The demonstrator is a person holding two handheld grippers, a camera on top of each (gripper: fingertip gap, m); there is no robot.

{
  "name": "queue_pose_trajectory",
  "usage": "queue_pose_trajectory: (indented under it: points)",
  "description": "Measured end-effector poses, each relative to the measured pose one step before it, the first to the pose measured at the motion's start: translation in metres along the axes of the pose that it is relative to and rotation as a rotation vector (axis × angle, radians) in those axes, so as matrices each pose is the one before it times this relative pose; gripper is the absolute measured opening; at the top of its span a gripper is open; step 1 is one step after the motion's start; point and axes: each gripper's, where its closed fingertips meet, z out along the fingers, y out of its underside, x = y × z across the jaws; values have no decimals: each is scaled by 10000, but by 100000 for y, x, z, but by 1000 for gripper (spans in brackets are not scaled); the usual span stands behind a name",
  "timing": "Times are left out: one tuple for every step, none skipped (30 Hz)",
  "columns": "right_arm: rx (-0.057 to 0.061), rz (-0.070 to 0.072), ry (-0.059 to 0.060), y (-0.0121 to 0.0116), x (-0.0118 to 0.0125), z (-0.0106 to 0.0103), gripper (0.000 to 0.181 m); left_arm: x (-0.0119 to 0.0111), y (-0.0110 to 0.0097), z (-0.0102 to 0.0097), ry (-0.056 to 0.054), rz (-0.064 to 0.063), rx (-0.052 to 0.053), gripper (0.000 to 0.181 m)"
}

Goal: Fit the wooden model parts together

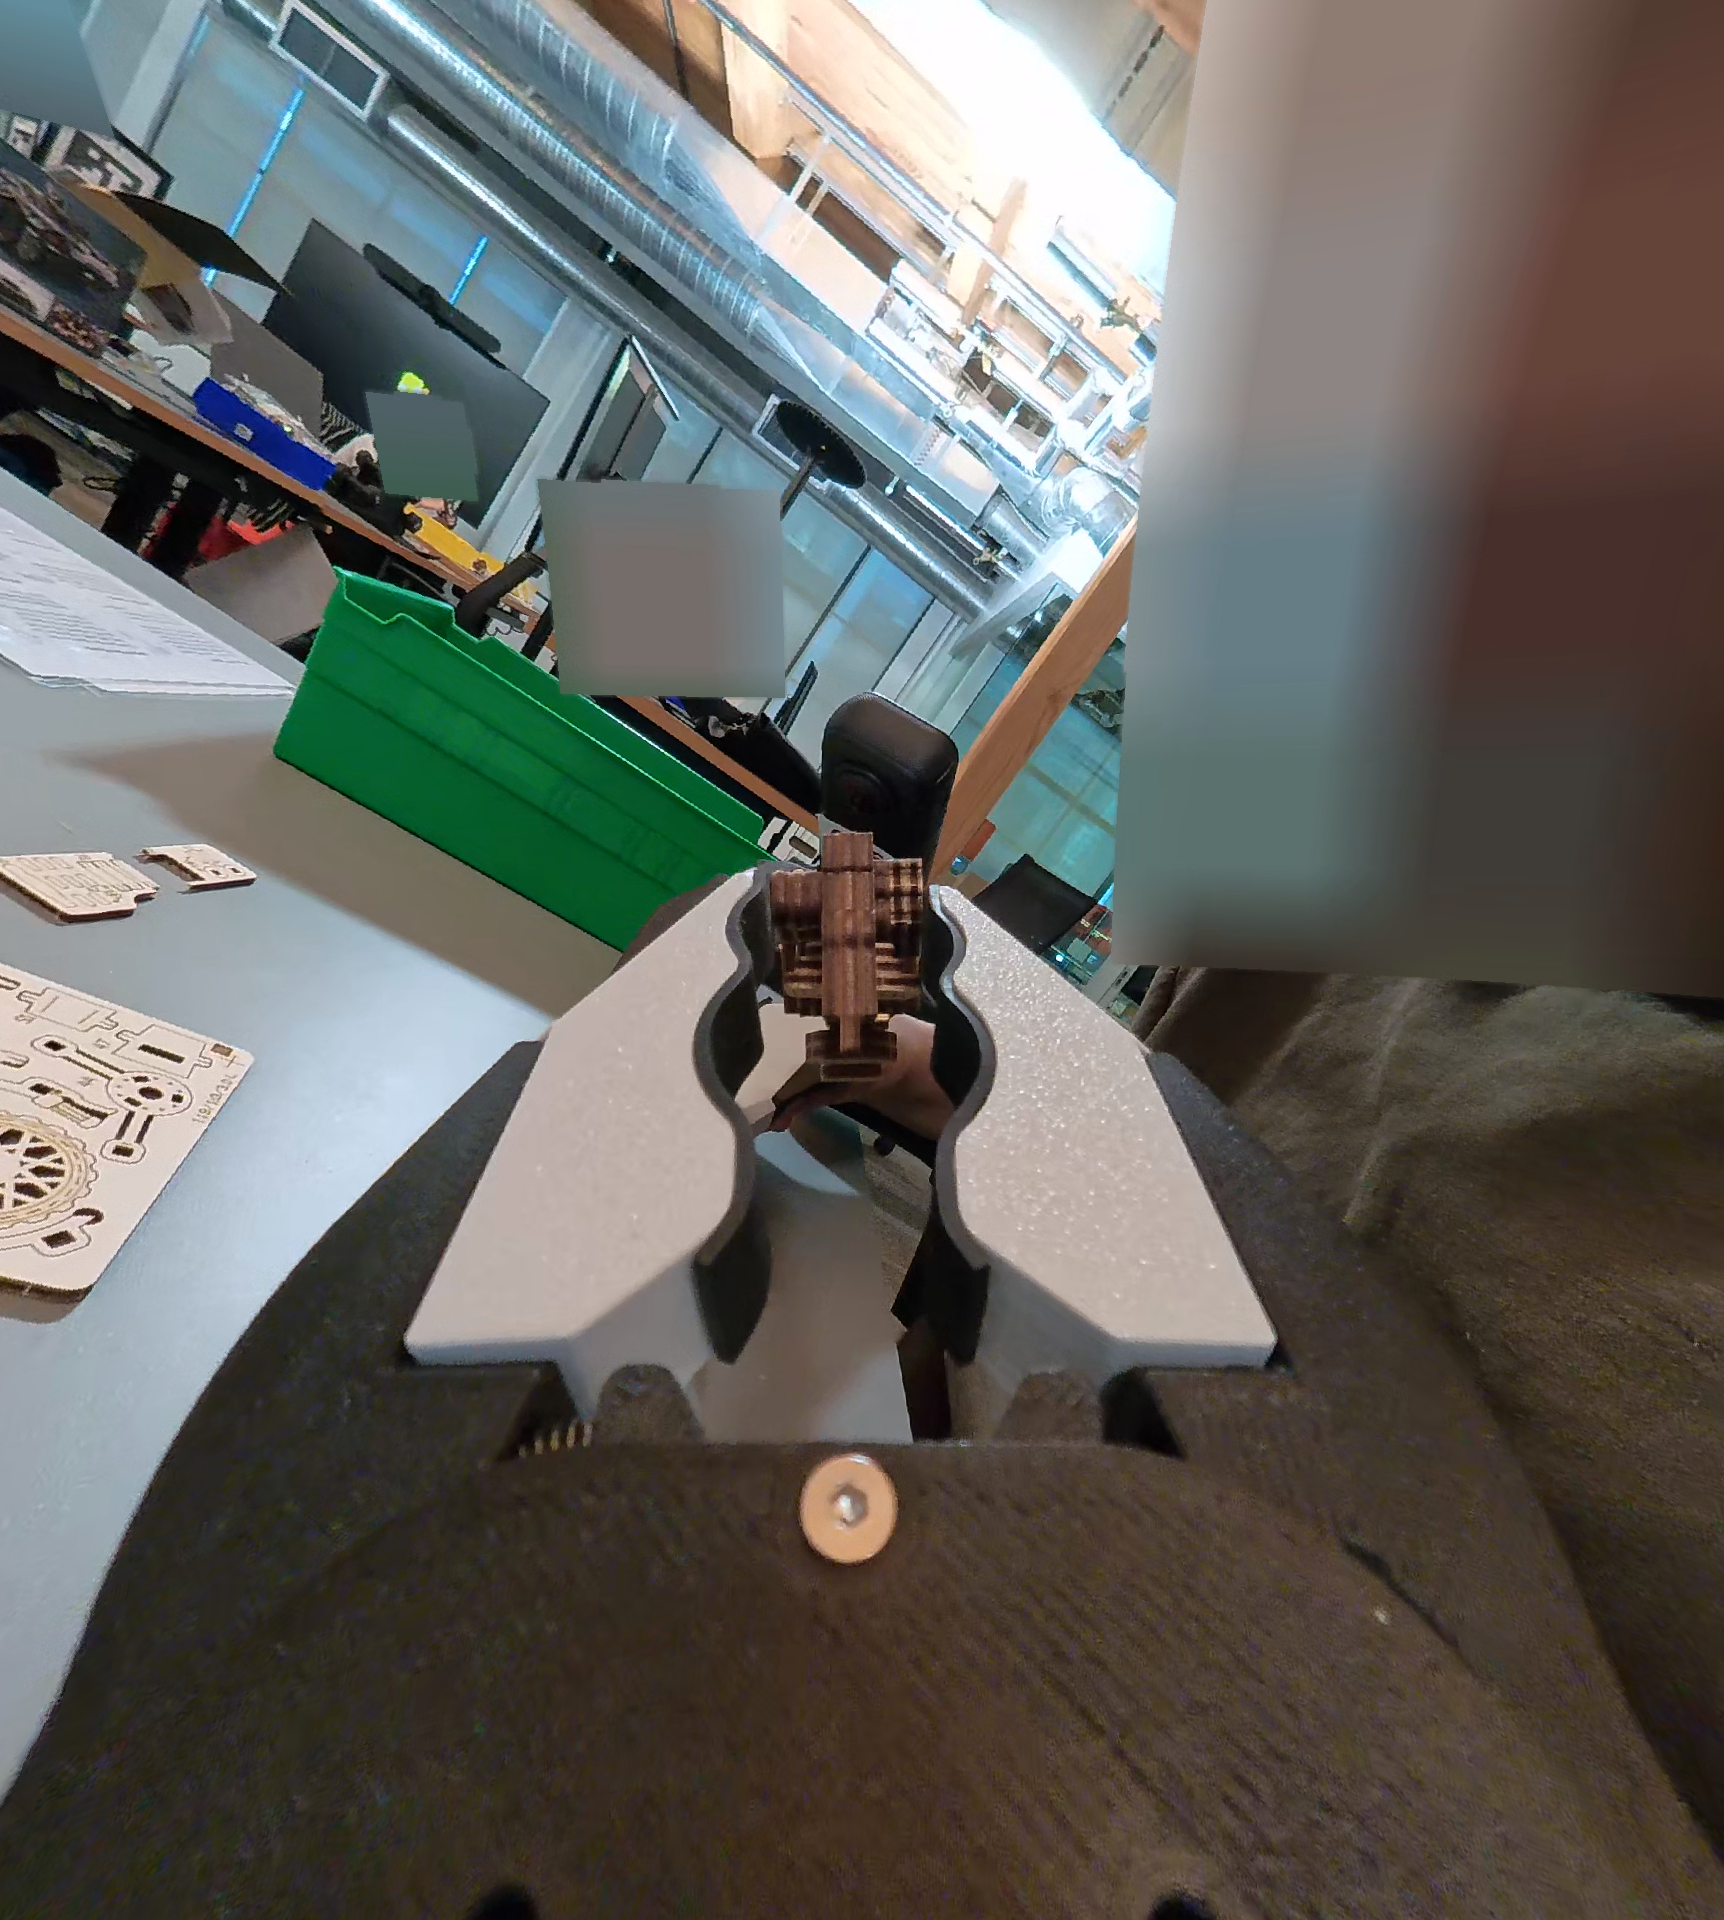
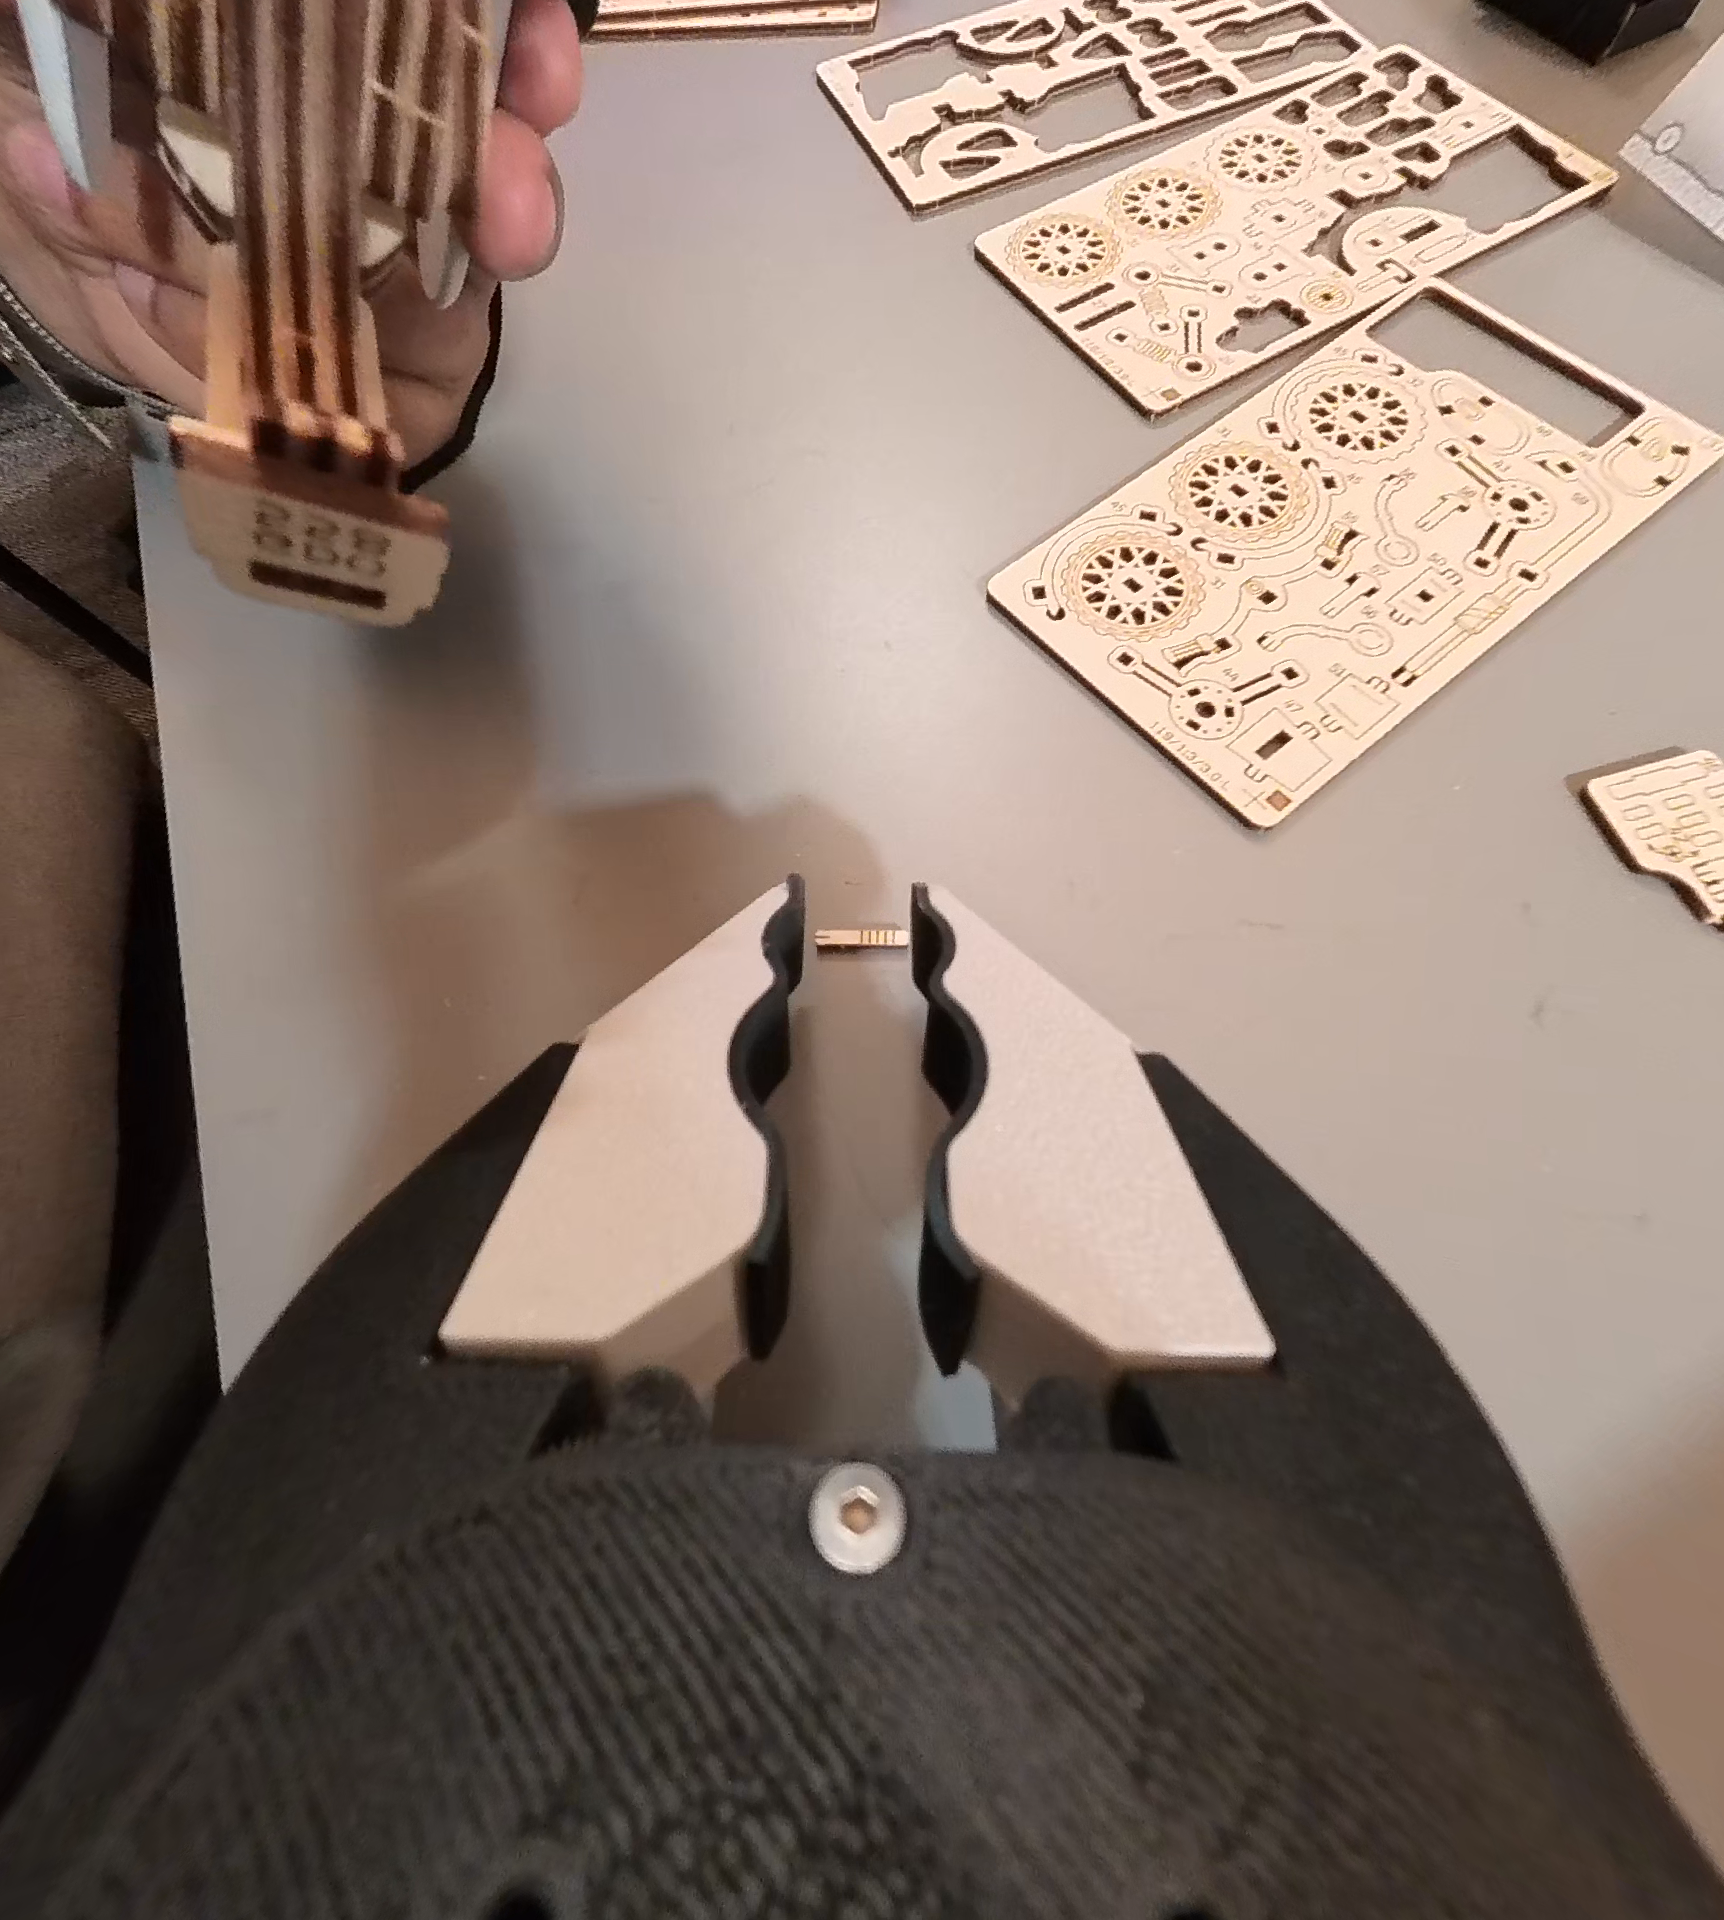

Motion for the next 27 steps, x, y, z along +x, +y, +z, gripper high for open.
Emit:
queue_pose_trajectory:
  points:
    - [-2,2,-2,6,3,10,18,-27,8,-1,-11,-7,-5,25]
    - [-2,0,-1,3,-2,-1,18,-29,2,-3,-6,-14,0,25]
    - [0,-1,-1,1,0,0,18,-17,4,-4,-1,-20,-1,24]
    - [2,-2,1,-3,3,1,18,-14,20,3,2,-16,-7,24]
    - [1,-1,2,-1,3,0,18,-20,14,6,-5,-11,-9,24]
    - [-1,3,0,0,13,-1,18,-13,15,2,-4,-4,-5,24]
    - [1,3,0,2,5,-5,18,-2,21,6,0,-1,-5,24]
    - [4,2,2,-2,9,-3,18,-2,-2,1,1,4,1,24]
    - [5,-2,9,-5,35,-2,18,3,12,1,-2,1,-3,24]
    - [0,-7,20,14,62,-5,18,-22,24,1,-2,-11,-11,24]
    - [-4,1,23,24,105,-1,18,-6,23,10,1,-26,-15,24]
    - [2,25,15,25,113,-13,18,-18,23,14,2,-31,-14,24]
    - [20,56,7,-7,137,-33,18,-20,33,12,-6,-18,-13,24]
    - [39,78,-5,-40,127,-66,17,-15,46,20,-10,-13,-27,24]
    - [71,93,-2,-87,122,-95,17,-12,70,30,-7,0,-35,24]
    - [89,95,-7,-121,101,-107,17,-15,84,37,-16,-1,-46,24]
    - [99,95,-5,-140,81,-129,16,5,98,33,-13,10,-52,24]
    - [103,91,-14,-153,43,-116,16,-7,114,50,-19,13,-58,25]
    - [108,83,-15,-175,16,-107,16,5,133,64,-18,5,-73,25]
    - [102,73,-14,-173,7,-83,16,36,175,74,-1,-6,-89,25]
    - [89,60,-6,-146,-7,-63,15,73,177,90,21,-21,-81,25]
    - [79,45,0,-138,-4,-59,15,172,136,113,65,-32,-54,25]
    - [81,37,1,-148,-26,-80,15,204,148,131,88,-37,-59,25]
    - [103,29,-6,-164,-62,-101,14,202,178,141,74,-8,-89,25]
    - [132,25,-2,-203,-88,-157,14,205,190,167,68,39,-118,25]
    - [164,30,-10,-242,-119,-206,14,201,185,187,68,81,-140,24]
    - [205,37,-29,-281,-165,-257,14,200,167,195,60,121,-143,25]
